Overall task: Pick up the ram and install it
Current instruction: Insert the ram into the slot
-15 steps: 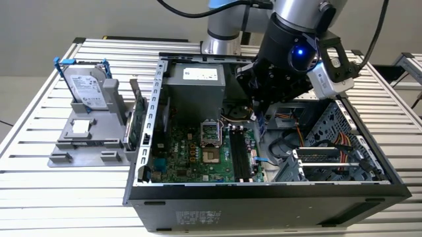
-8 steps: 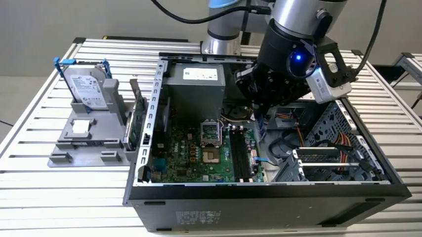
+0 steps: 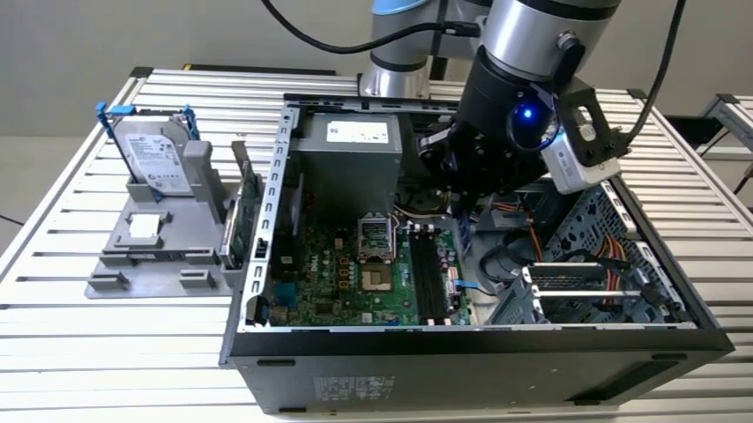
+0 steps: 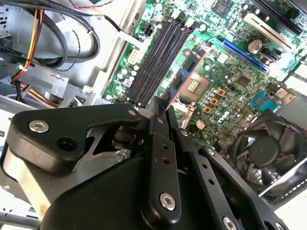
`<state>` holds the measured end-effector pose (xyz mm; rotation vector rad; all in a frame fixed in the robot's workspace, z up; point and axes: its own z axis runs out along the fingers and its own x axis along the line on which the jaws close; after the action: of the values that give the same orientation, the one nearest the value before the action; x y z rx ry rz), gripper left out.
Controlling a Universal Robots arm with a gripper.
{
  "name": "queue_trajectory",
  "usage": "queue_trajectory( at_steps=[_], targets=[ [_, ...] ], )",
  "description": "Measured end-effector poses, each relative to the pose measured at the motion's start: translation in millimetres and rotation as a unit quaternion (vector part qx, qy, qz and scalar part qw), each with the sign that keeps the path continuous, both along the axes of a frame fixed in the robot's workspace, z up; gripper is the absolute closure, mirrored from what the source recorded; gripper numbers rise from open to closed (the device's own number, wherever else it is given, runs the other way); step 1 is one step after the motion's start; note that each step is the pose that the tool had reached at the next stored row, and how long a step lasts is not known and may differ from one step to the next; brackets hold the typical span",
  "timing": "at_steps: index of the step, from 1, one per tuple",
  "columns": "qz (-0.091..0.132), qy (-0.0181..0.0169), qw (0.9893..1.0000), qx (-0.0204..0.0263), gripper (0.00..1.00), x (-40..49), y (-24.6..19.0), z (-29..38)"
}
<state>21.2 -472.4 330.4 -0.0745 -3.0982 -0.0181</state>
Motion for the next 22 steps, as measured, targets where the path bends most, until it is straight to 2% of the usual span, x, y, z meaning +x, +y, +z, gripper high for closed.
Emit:
queue_trajectory(
  at_steps=[22],
  targets=[
    [0.0, 0.0, 1.0, 0.0007, 1.0, 2.0, 0.0, -34.7]
  ],
)
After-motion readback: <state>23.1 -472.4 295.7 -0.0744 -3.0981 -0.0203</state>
